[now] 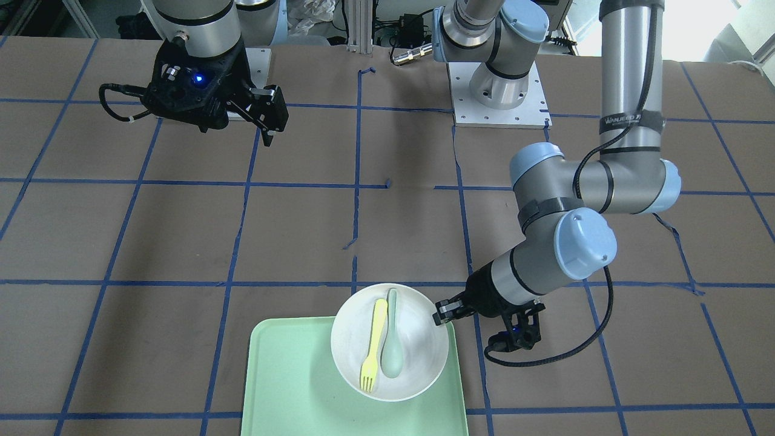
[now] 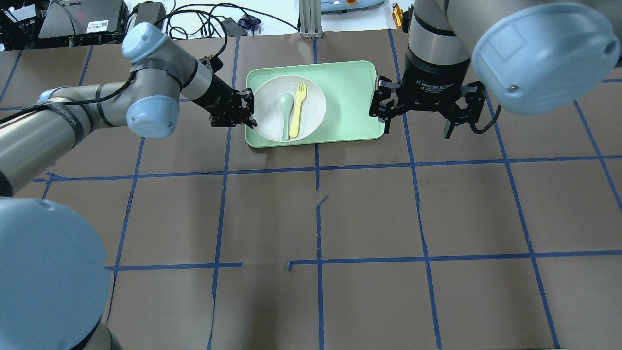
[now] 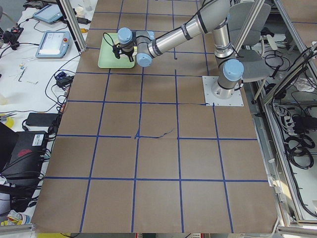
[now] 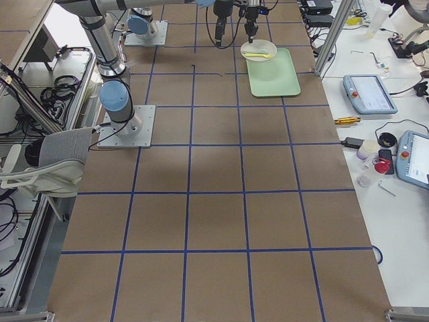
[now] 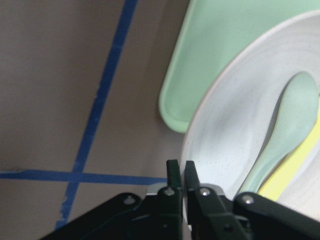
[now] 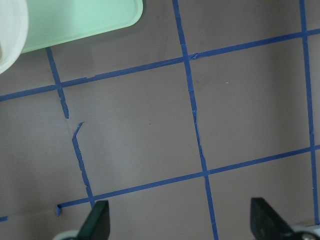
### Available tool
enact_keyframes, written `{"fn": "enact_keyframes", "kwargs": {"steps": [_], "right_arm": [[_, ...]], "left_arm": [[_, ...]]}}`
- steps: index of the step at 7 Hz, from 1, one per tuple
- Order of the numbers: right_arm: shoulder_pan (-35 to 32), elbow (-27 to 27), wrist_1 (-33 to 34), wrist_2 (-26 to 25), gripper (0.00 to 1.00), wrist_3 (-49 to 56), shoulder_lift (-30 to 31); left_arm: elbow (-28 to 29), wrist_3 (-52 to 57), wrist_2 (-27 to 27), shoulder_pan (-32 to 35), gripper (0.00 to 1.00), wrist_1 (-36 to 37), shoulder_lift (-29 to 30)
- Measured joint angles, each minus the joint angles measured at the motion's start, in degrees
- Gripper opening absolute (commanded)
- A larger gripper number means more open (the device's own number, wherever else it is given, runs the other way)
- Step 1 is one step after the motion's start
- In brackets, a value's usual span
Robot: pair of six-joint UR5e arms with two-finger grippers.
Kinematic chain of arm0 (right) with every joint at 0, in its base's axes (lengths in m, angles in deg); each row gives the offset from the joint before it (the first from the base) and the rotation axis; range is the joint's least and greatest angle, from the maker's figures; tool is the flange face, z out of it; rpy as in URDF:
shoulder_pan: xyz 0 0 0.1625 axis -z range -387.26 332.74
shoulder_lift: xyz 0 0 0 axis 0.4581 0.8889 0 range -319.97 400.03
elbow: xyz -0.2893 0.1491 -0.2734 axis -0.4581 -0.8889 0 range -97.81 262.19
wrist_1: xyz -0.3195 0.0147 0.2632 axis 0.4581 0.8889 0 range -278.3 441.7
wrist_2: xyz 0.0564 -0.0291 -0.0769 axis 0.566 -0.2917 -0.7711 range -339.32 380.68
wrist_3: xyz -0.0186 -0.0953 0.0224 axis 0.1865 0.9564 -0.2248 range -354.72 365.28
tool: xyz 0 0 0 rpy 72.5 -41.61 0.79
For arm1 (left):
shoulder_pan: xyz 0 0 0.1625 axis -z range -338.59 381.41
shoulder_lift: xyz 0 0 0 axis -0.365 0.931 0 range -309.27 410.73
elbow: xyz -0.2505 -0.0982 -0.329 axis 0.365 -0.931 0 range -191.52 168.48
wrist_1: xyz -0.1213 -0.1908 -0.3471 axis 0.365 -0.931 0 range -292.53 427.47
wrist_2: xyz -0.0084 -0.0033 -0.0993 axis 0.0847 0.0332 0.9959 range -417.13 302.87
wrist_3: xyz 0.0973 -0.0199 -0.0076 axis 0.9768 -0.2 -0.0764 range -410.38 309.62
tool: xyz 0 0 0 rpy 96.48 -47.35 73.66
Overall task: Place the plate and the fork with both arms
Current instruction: 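Push the plate farther onto the tray and open the left gripper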
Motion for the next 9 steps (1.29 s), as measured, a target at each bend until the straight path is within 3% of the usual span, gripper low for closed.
{"fn": "enact_keyframes", "kwargs": {"steps": [2, 4, 5, 6, 7, 9], "right_arm": [[-0.01, 0.02, -0.03, 0.0, 1.0, 0.0, 0.01], [0.0, 0.02, -0.03, 0.0, 1.0, 0.0, -0.01], [-0.03, 0.02, -0.03, 0.02, 1.0, 0.0, -0.01], [-0.04, 0.01, -0.03, 0.08, 1.0, 0.0, 0.0], [-0.03, 0.0, -0.03, 0.14, 1.0, 0.0, 0.04], [0.01, 0.0, -0.03, 0.19, 1.0, 0.06, 0.06]], "left_arm": [[6.93, -2.92, -1.42, 2.46, 0.0, -0.28, 5.54], [9.13, -4.83, -2.6, 3.08, 0.0, -0.05, 8.11], [9.4, -5.54, -2.78, 3.58, 0.08, 0.18, 8.83], [9.5, -5.83, -2.87, 3.99, 0.63, 0.35, 9.23], [9.53, -6.02, -2.88, 4.19, 1.0, 0.52, 9.4], [9.17, -5.79, -3.42, 4.31, 1.0, 0.81, 7.96]]}}
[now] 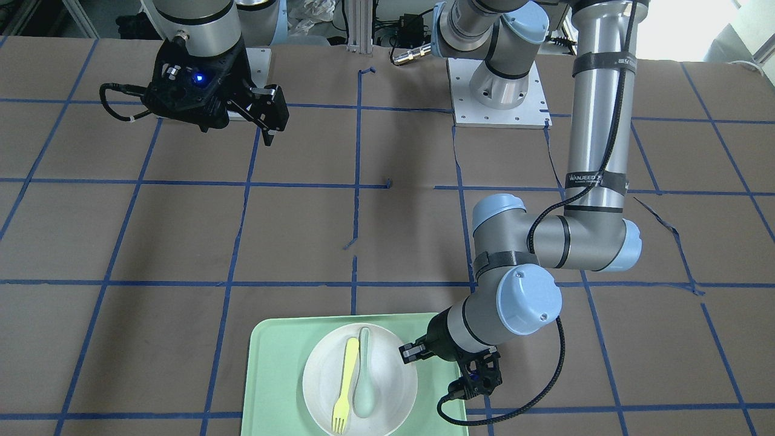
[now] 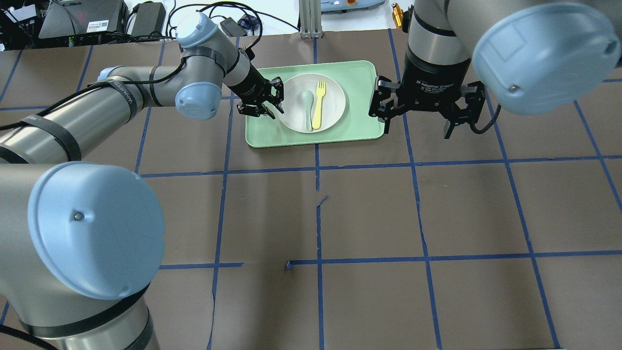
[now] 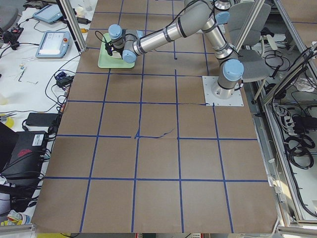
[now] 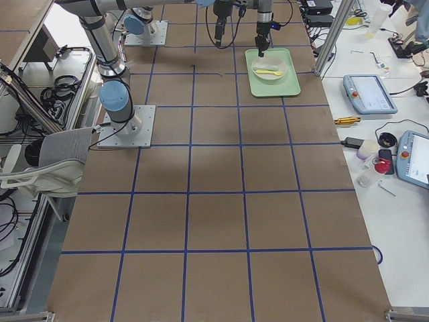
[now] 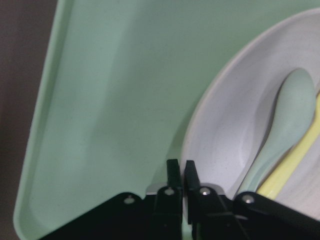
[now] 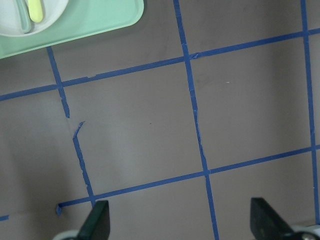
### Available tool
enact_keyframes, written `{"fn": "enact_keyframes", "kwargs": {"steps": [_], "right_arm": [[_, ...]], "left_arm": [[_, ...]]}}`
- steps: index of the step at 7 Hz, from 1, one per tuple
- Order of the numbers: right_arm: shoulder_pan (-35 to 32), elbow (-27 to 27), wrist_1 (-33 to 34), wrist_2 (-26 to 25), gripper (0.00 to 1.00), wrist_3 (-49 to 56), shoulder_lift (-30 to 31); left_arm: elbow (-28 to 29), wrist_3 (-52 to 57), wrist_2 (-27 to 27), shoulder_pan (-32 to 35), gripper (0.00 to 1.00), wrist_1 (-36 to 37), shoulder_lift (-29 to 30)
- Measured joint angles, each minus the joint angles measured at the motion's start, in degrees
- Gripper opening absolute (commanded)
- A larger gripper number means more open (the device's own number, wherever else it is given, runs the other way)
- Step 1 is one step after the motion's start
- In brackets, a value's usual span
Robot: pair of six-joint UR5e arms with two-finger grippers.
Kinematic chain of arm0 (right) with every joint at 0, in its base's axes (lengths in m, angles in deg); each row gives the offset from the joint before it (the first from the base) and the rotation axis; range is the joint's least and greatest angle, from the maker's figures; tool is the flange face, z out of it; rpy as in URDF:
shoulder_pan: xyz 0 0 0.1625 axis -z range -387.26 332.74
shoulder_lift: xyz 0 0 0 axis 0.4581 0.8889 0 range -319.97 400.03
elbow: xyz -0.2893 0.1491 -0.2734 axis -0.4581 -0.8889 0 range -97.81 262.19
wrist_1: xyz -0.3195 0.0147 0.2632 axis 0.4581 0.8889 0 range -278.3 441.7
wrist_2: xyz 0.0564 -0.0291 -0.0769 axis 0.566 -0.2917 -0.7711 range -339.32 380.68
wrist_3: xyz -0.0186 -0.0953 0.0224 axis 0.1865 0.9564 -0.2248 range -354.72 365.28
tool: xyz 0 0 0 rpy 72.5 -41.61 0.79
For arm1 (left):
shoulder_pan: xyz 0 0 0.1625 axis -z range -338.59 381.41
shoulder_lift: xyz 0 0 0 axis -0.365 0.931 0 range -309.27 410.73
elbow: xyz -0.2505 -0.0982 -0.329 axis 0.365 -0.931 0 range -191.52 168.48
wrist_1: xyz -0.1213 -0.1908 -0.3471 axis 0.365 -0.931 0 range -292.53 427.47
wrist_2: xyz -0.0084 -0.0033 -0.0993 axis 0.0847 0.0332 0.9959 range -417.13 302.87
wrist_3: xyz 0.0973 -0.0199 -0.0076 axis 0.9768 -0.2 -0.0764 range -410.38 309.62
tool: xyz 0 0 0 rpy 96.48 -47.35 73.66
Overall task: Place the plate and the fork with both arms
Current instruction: 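Push the plate farther onto the tray and open the left gripper, then withdraw the left gripper from the plate toward the robot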
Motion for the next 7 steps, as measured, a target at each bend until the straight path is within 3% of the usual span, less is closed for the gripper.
{"fn": "enact_keyframes", "kwargs": {"steps": [3, 5, 7], "right_arm": [[0.01, -0.06, 0.0, 0.01, 1.0, 0.03, 0.01], [0.06, -0.06, 0.05, -0.01, 1.0, 0.01, 0.01], [0.09, -0.09, 0.08, -0.02, 1.0, -0.05, 0.01]], "left_arm": [[-1.2, 2.6, -7.79, 0.74, 1.0, -2.79, -7.06], [-5.08, 7.2, -11.37, 0.99, 1.0, -4.84, -15.36], [-6.61, 8.08, -15.78, 1.17, 1.0, -13.62, -24.39]]}}
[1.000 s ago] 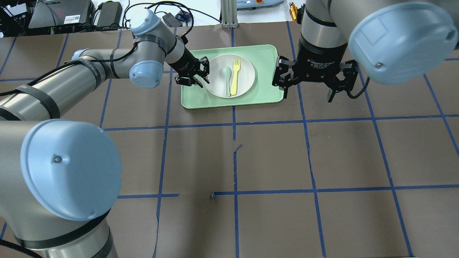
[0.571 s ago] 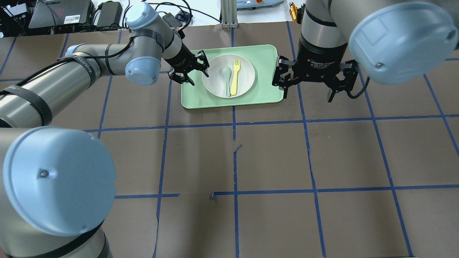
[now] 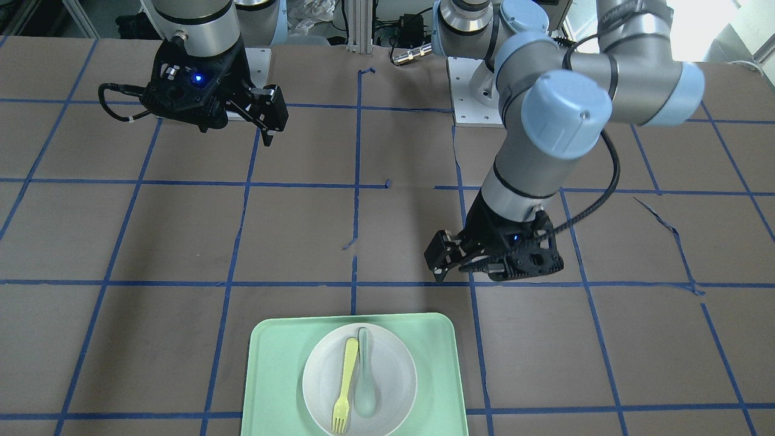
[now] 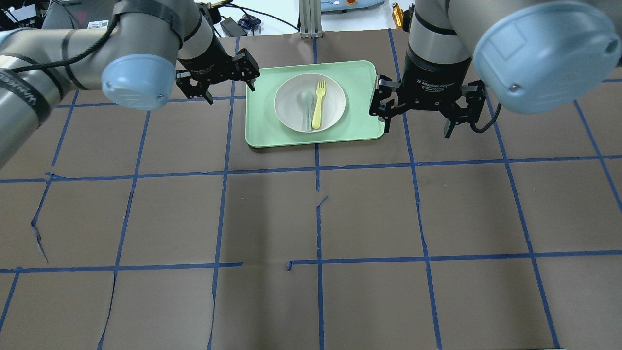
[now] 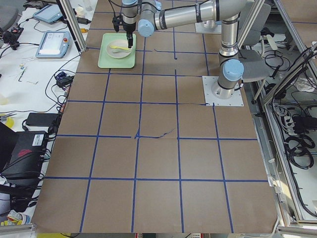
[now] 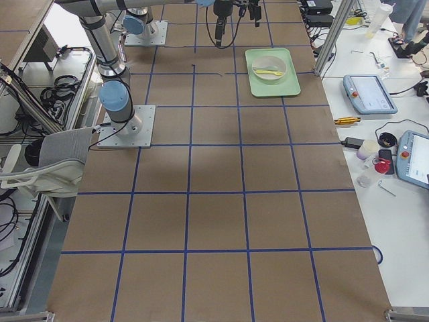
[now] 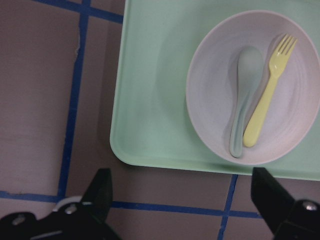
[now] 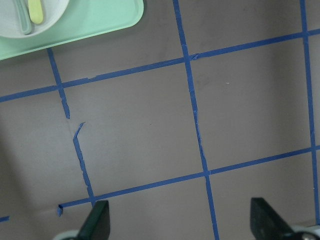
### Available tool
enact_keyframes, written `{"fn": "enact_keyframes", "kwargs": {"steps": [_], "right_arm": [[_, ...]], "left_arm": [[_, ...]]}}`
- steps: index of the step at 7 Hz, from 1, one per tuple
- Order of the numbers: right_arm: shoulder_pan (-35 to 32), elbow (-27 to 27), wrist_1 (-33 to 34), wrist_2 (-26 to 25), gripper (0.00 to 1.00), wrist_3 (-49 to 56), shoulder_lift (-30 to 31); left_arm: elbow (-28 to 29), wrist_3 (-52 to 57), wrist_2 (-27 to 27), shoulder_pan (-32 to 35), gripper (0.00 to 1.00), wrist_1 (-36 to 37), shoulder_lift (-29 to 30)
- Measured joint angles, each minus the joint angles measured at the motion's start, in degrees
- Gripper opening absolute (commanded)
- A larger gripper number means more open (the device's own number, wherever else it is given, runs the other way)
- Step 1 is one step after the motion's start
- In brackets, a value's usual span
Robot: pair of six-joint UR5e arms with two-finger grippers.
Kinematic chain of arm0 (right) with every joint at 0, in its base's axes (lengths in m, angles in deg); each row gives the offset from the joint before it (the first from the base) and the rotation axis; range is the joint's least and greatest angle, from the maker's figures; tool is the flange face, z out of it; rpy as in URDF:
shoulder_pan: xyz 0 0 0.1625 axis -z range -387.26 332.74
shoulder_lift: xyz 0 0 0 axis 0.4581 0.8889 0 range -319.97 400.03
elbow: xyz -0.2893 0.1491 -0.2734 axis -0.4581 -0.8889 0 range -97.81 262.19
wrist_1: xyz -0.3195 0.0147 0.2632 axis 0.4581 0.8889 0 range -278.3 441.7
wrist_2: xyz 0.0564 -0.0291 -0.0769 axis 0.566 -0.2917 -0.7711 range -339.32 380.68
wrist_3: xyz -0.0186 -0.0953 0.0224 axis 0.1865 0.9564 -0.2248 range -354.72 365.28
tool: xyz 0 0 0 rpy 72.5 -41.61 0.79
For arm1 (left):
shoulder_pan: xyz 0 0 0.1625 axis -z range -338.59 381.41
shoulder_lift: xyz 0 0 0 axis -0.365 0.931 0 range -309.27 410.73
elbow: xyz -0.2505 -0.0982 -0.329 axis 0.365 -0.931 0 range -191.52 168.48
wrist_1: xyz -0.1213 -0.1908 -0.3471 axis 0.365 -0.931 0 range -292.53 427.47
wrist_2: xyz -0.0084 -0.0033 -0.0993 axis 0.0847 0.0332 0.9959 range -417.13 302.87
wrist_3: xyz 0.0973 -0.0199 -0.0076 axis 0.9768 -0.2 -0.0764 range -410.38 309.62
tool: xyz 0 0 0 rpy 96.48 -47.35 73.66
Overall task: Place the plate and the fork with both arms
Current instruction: 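Withdraw the left gripper from the plate toward the robot, then move the right gripper over the plate above the yellow fork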
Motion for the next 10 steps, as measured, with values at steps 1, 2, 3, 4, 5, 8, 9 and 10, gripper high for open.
{"fn": "enact_keyframes", "kwargs": {"steps": [1, 2, 3, 4, 5, 8, 9, 10], "right_arm": [[0.0, -0.08, 0.0, 0.0, 1.0, -0.01, -0.01], [0.08, -0.25, 0.0, 0.0, 1.0, 0.01, -0.05], [0.22, -0.45, 0.0, 0.0, 1.0, 0.05, -0.06], [0.36, -0.53, 0.0, 0.0, 1.0, 0.07, -0.04], [0.4, -0.56, 0.02, 0.0, 1.0, 0.07, -0.02], [0.22, 0.62, 6.72, 0.08, 1.0, 0.02, -0.1], [0.01, 1.88, 10.12, 0.04, 1.0, 0.03, -0.66], [-0.14, 2.67, 14.96, -0.03, 1.0, 0.25, -2.77]], "left_arm": [[-1.01, 0.07, -1.43, 0.53, 1.0, -3.47, -4.23], [-3.05, 0.0, -3.62, 1.46, 1.0, -5.15, -8.29], [-5.6, -0.17, -5.24, 2.16, 1.0, -6.62, -11.88], [-7.27, -0.2, -5.92, 2.45, 1.0, -8.89, -14.52], [-7.81, -0.14, -6.15, 2.52, 1.0, -10.66, -15.94], [-7.69, -0.07, -6.0, 2.51, 1.0, -11.84, -16.3], [-7.66, -0.07, -5.96, 2.51, 1.0, -11.87, -16.3], [-7.66, -0.09, -6.0, 2.51, 1.0, -11.88, -16.35]]}}
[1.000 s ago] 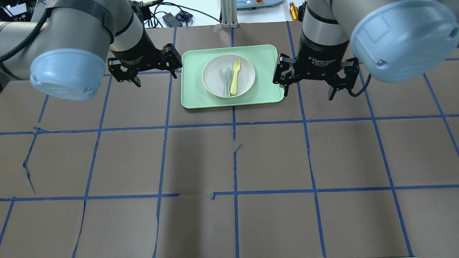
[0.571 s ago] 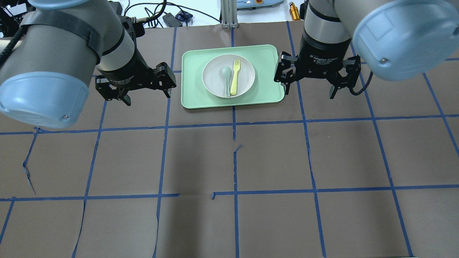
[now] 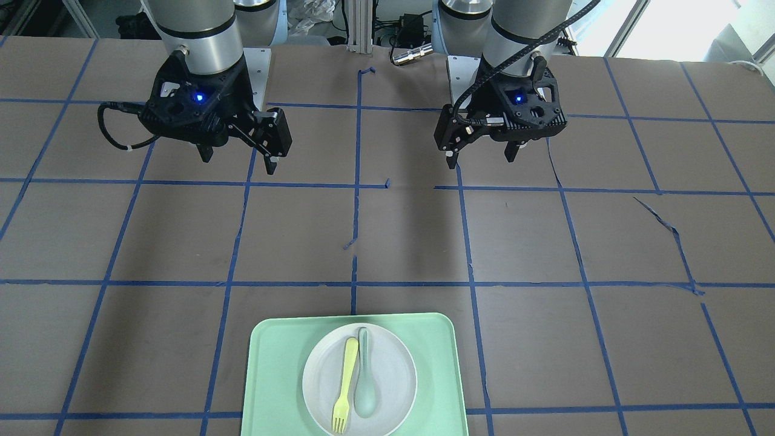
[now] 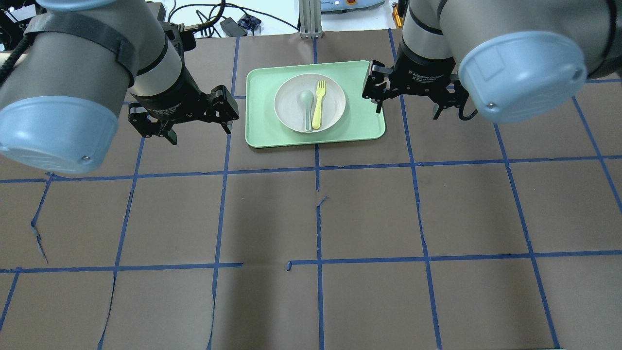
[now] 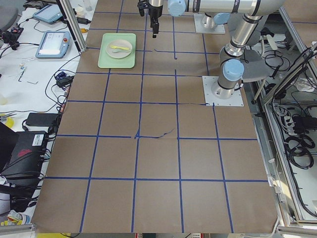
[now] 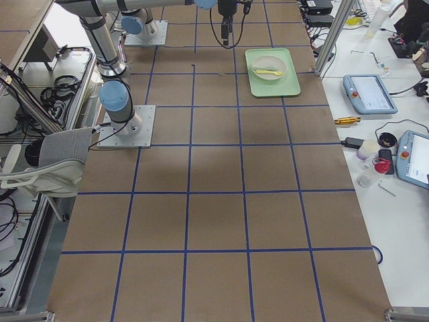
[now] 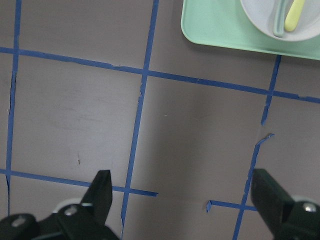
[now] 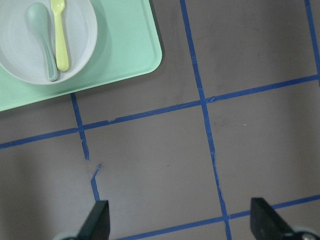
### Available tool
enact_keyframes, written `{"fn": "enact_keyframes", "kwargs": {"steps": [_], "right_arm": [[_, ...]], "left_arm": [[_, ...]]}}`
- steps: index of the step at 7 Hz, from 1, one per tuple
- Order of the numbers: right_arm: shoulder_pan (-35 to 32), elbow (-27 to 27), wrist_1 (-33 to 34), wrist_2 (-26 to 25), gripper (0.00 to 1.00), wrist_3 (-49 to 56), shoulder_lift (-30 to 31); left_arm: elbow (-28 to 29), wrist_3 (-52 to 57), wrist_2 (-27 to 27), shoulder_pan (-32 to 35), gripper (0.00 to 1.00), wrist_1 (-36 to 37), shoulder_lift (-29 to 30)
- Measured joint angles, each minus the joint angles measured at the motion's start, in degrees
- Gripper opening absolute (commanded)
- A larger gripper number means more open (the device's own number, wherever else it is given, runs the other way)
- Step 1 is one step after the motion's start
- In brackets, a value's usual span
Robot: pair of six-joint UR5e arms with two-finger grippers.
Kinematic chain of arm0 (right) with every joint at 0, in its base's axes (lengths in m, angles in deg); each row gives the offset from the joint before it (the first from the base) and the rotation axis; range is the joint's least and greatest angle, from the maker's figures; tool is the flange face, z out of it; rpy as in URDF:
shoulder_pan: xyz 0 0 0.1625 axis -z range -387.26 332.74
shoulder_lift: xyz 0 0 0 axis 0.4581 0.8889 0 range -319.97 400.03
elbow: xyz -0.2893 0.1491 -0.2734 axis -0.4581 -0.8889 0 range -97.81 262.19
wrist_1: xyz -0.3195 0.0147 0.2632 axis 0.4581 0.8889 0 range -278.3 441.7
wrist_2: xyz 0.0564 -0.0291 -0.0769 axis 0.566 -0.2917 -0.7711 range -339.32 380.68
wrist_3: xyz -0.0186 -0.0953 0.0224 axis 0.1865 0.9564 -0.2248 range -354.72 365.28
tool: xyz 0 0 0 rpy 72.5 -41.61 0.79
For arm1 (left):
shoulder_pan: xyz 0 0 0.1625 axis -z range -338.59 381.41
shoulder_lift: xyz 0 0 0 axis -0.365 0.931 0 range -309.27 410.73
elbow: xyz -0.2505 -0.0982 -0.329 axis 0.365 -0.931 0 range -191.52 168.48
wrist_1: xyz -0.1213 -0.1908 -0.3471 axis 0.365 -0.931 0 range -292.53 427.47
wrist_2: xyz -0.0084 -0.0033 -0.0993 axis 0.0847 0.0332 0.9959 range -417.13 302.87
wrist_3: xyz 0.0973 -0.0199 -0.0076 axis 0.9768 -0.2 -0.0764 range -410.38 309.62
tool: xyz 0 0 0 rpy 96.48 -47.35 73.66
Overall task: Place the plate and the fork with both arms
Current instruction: 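Move the right gripper over the plate above the yellow fork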
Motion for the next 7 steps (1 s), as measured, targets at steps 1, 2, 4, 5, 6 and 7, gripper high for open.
{"fn": "enact_keyframes", "kwargs": {"steps": [1, 2, 4, 5, 6, 7], "right_arm": [[-0.11, -0.08, 5.21, 0.02, 1.0, 1.21, -3.79], [-0.17, -1.12, 8.24, 1.61, 1.0, 3.99, -8.77], [-0.35, -7.32, 10.41, 6.87, 1.0, 8.16, -20.52], [-0.48, -12.46, 10.57, 7.72, 1.0, 8.42, -26.52], [-0.53, -16.62, 10.75, 8.0, 1.0, 8.17, -31.28], [-0.58, -19.7, 11.09, 8.08, 1.0, 7.93, -34.74]], "left_arm": [[-0.06, -0.04, -0.08, 0.0, 1.0, 0.0, -0.01], [-0.16, -0.08, -0.14, 0.0, 1.0, 0.0, 0.08], [-0.47, -0.33, -0.19, 0.0, 1.0, 0.05, 0.51], [-0.67, -0.39, -0.23, 0.01, 1.0, 0.07, 0.73], [-0.86, -0.43, -0.26, 0.05, 1.0, 0.07, 0.87], [-0.94, -0.48, -0.24, 0.1, 1.0, -0.14, 0.9]]}}
